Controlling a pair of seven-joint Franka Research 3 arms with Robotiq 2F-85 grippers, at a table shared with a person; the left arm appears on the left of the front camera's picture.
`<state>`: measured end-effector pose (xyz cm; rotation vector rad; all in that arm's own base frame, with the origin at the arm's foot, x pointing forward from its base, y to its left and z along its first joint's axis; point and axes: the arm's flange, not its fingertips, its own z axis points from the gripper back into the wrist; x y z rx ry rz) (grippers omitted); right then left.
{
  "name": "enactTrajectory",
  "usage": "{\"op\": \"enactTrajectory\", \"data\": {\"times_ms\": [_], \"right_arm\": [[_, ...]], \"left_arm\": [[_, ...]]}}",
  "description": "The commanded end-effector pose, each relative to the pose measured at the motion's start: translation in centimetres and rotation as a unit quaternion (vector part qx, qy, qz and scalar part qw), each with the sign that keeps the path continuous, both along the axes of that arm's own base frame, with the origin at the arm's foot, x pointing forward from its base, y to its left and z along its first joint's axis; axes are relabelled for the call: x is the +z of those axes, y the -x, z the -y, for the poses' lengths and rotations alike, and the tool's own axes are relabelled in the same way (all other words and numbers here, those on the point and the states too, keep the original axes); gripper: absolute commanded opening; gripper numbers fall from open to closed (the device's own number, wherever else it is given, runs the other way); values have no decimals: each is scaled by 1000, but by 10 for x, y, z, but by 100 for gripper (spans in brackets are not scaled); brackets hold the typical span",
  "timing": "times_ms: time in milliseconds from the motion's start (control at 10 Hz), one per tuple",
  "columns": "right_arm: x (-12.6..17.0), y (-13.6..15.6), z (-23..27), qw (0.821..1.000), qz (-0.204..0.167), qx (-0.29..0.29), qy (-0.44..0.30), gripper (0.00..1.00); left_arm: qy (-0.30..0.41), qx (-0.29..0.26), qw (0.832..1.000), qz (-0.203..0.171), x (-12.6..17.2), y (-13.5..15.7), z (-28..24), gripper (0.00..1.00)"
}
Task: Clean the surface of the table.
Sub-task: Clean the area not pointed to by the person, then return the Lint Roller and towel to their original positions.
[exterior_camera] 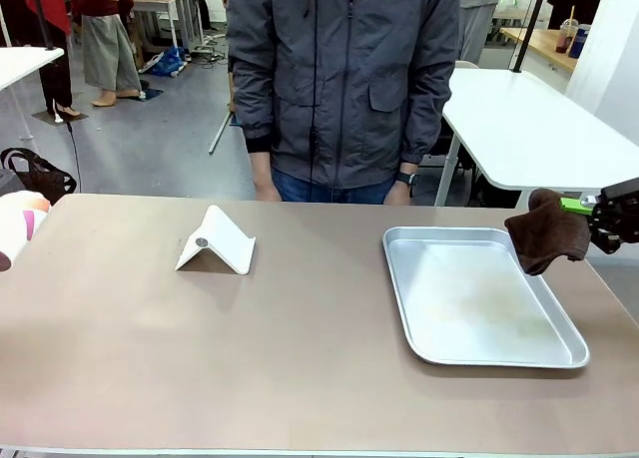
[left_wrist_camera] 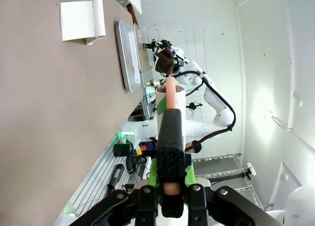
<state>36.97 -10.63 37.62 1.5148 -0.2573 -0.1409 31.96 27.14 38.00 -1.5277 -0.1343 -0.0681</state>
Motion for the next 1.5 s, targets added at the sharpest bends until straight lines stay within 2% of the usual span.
{"op": "enactTrajectory", "data": {"times_ms": [0, 1400], "right_arm": [[5, -3, -2, 1000, 7, -1, -10, 11], [5, -3, -2, 1000, 7, -1, -10, 11]], "left_arm": [[2, 2, 1000, 8, 7, -5, 1, 3], [2, 2, 1000, 8, 7, -5, 1, 3]]}}
